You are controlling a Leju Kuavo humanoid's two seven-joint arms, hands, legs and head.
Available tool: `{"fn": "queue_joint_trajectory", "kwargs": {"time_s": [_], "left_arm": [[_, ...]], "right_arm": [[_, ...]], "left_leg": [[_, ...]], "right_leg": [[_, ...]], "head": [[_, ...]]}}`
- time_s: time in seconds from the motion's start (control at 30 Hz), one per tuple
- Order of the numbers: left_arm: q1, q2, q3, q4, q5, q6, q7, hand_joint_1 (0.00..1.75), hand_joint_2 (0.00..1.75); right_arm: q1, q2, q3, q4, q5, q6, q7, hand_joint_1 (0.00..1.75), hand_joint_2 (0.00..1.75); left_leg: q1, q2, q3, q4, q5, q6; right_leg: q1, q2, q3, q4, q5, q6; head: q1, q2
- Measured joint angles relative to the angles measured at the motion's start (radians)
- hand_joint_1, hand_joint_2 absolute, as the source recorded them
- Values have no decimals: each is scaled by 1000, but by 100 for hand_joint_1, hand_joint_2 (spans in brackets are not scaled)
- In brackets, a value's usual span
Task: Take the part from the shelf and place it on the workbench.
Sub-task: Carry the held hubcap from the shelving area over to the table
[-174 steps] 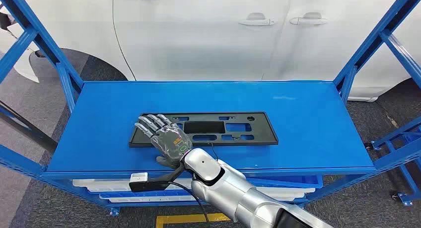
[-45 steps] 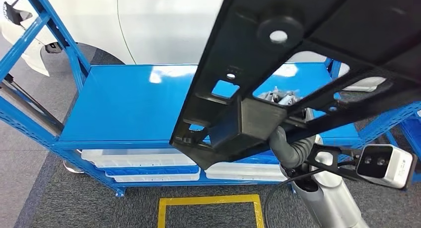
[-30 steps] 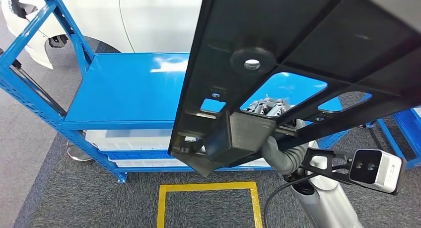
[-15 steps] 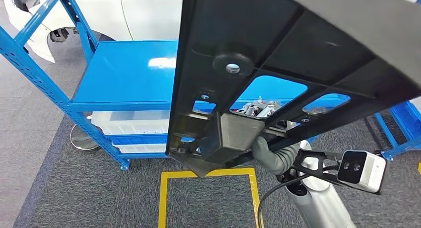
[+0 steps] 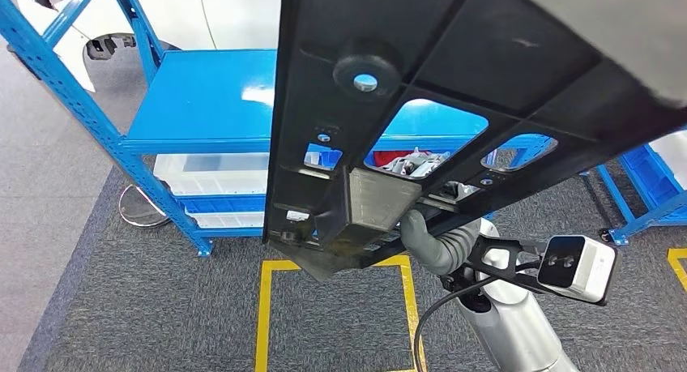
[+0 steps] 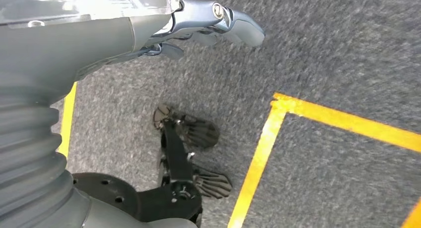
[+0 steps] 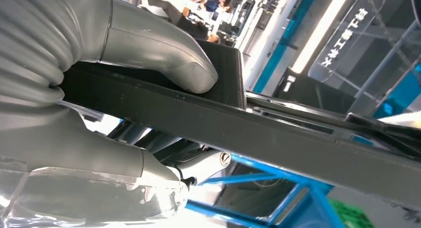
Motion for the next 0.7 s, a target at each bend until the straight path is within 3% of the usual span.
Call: {"fn": "queue_joint_trajectory", "kwargs": {"time_s": [0.07, 0.1, 0.13, 0.17, 0.23, 0.27, 0.3, 0.33, 0.4, 0.47, 0.5, 0.6, 0.63, 0.7], "left_arm": [[1, 2, 0, 0, -2, 1, -1, 0, 175], [2, 2, 0, 0, -3, 1, -1, 0, 175], [2, 2, 0, 0, -3, 2, -1, 0, 175], [2, 3, 0, 0, -3, 2, -1, 0, 175], [1, 3, 0, 0, -3, 2, -1, 0, 175], [2, 3, 0, 0, -3, 2, -1, 0, 175], [3, 3, 0, 0, -3, 2, -1, 0, 175], [3, 3, 0, 0, -4, 1, -1, 0, 175], [3, 3, 0, 0, -5, -1, -3, 0, 175], [3, 2, 0, 0, -8, -4, -5, 0, 175], [3, 2, 0, 0, -10, -5, -4, 0, 175], [3, 3, 1, 0, -14, -12, 20, 0, 175], [4, 3, 1, 0, -16, -15, 29, 0, 175], [4, 3, 1, 0, -26, -20, 44, 0, 175]], "right_arm": [[-1, 1, 4, 0, 7, -5, -4, 175, 175], [-1, 1, 6, 1, 9, -6, -5, 175, 175], [0, 1, 8, 1, 10, -7, -5, 175, 175], [0, 1, 10, 2, 10, -8, -6, 175, 175], [0, 1, 14, 3, 10, -10, -6, 175, 175], [0, 1, 16, 4, 10, -11, -6, 175, 175], [0, 1, 18, 5, 10, -12, -6, 175, 175], [0, 1, 20, 6, 10, -13, -7, 175, 175], [-1, 1, 24, 7, 13, -15, -7, 175, 175], [-3, 1, 26, 7, 22, -21, -6, 175, 175], [-4, 1, 27, 7, 27, -26, -5, 175, 175], [-7, 1, 30, 8, 42, -53, 2, 175, 175], [-10, 1, 32, 8, 45, -62, 5, 175, 175], [-14, 0, 33, 8, 54, -79, 10, 175, 175]], "left_leg": [[-1, 1, -5, -15, 10, 12], [0, 4, -12, -17, 20, 19], [2, 6, -22, -19, 32, 27], [3, 8, -35, -20, 45, 33], [0, 9, -66, -18, 70, 40], [-1, 9, -83, -16, 82, 40], [-2, 9, -100, -12, 93, 39], [-3, 9, -118, -8, 103, 38], [-4, 8, -148, 3, 117, 34], [-6, 8, -163, 11, 127, 26], [-6, 8, -165, 13, 133, 21], [-3, 10, -170, 14, 142, 3], [-2, 9, -178, 31, 123, -2], [2, 6, -213, 127, 43, -13]], "right_leg": [[-2, -1, -2, -3, 14, 13], [-3, 0, -8, 4, 3, 18], [-4, 1, -20, 29, -29, 22], [-5, 2, -37, 75, -77, 25], [-7, 3, -75, 210, -176, 30], [-8, 3, -84, 268, -195, 32], [-8, 3, -79, 299, -189, 32], [-8, 3, -57, 294, -165, 31], [-6, 3, 39, 183, -123, 22], [-1, 1, 137, 39, -137, 10], [2, 0, 161, -1, -151, 4], [1, 1, 161, -25, -137, -13], [-2, 3, 156, -30, -126, -19], [-5, 9, 141, -35, -106, -26]], "head": [[-1, 0], [-1, 0], [1, 0], [1, 0], [2, 0], [2, 0], [2, 0], [2, 0], [2, 0], [1, 0], [2, 0], [7, 0], [6, 0], [1, 0]]}}
